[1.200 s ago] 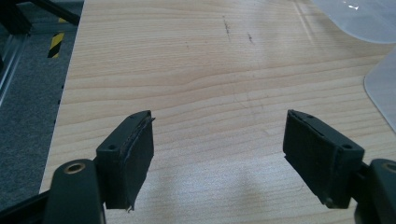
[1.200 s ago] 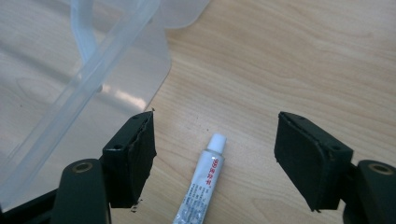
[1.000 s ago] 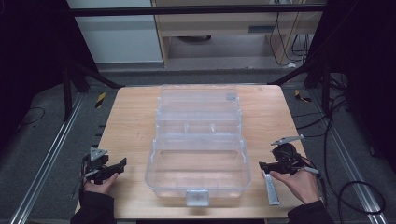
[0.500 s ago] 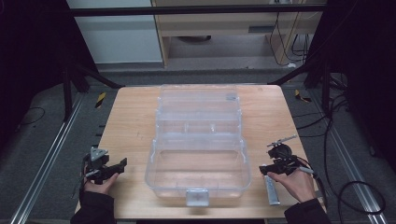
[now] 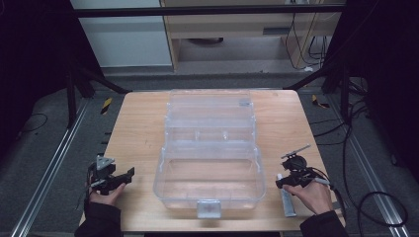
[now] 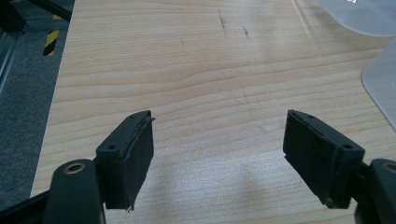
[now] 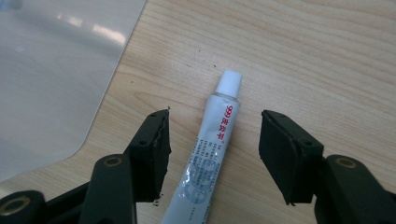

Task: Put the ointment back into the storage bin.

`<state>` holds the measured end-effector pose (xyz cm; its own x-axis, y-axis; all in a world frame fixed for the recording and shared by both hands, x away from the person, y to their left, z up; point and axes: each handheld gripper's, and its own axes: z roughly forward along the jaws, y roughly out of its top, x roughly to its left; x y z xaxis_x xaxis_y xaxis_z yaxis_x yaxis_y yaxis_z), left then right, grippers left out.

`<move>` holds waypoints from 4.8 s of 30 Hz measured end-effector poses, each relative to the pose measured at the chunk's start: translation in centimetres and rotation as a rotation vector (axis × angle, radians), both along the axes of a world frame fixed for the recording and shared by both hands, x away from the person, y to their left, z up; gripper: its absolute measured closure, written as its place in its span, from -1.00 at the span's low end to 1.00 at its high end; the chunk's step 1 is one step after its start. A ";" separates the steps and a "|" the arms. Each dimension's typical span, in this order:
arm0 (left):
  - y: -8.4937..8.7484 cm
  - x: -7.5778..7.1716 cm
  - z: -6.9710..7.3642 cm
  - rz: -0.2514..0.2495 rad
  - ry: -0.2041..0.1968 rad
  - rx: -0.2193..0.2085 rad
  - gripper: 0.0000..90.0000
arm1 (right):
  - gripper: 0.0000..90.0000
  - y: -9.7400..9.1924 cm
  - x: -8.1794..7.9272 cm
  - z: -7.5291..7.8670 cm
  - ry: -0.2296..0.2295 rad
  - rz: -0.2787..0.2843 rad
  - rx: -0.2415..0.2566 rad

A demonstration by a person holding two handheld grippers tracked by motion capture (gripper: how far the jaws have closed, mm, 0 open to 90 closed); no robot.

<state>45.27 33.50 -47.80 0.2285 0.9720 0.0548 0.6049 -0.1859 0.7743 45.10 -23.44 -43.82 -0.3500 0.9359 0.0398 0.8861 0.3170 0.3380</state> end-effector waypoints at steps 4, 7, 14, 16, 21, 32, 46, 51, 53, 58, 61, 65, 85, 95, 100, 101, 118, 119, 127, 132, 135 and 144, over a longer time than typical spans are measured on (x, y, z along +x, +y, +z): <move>0.0 0.0 0.0 0.000 0.000 0.000 -0.46 | -0.01 -0.2 0.1 -0.6 0.019 -0.004 0.001; 0.0 0.0 0.0 -0.003 0.001 0.003 -0.46 | 0.02 -0.2 0.3 -0.9 0.047 -0.012 0.001; 0.0 0.0 0.0 -0.003 0.003 0.002 -0.46 | 0.09 0.1 0.7 -1.4 0.070 -0.001 -0.019; 0.0 0.0 0.0 -0.004 0.006 0.000 -0.46 | 0.12 0.2 0.9 -1.6 0.080 0.003 -0.029; 0.0 0.0 0.0 -0.008 0.010 -0.003 -0.46 | 0.21 0.4 1.2 -2.0 0.100 0.010 -0.049; -0.1 0.1 -0.1 -0.013 0.012 -0.004 -0.46 | 0.43 0.8 1.7 -2.6 0.143 0.023 -0.070; -0.1 0.1 -0.1 -0.021 0.013 -0.003 -0.45 | 0.55 0.8 2.0 -2.6 0.178 0.056 -0.066; -0.1 0.2 -0.1 -0.023 0.017 -0.001 -0.45 | 0.55 0.7 2.0 -2.5 0.190 0.073 -0.065; -0.2 0.2 -0.2 -0.025 0.018 0.004 -0.45 | 0.55 0.5 1.9 -2.1 0.192 0.081 -0.048; -0.3 0.2 -0.2 -0.027 0.024 0.006 -0.45 | 0.55 0.3 1.7 -1.3 0.177 0.105 -0.047; -0.5 0.2 -0.2 -0.031 0.027 0.004 -0.45 | 0.56 0.0 1.3 0.0 0.140 0.103 -0.013; -0.4 0.3 -0.2 -0.032 0.026 0.007 -0.45 | 0.55 -0.3 1.1 0.9 0.108 0.122 0.004; -0.4 0.2 -0.2 -0.040 0.029 0.009 -0.45 | 0.55 -0.9 1.3 5.1 -0.076 0.195 0.072; -0.6 0.3 -0.3 -0.043 0.039 0.010 -0.45 | 0.56 -0.2 1.7 8.5 -0.155 0.282 0.086; -0.6 0.3 -0.3 -0.043 0.039 0.013 -0.45 | 0.56 0.4 1.9 9.7 -0.165 0.335 0.085; -0.6 0.3 -0.3 -0.044 0.036 0.014 -0.45 | 0.56 0.8 2.0 10.3 -0.169 0.376 0.075; -0.6 0.3 -0.3 -0.047 0.038 0.015 -0.44 | 0.56 5.7 1.5 13.8 -0.147 0.676 -0.005; -0.6 0.4 -0.3 -0.047 0.038 0.016 -0.44 | 0.56 6.0 1.4 13.8 -0.142 0.692 -0.006; -0.5 0.4 -0.4 -0.048 0.041 0.017 -0.44 | 0.56 9.0 1.6 14.0 -0.107 0.798 -0.054; -0.5 0.4 -0.4 -0.047 0.040 0.016 -0.44 | 0.56 10.7 1.6 13.7 -0.103 0.874 -0.074; -0.5 0.4 -0.4 -0.048 0.042 0.018 -0.44 | 0.56 11.4 1.6 13.5 -0.103 0.898 -0.077; -0.6 0.4 -0.4 -0.049 0.041 0.014 -0.44 | 0.56 14.0 1.7 12.5 -0.098 0.976 -0.093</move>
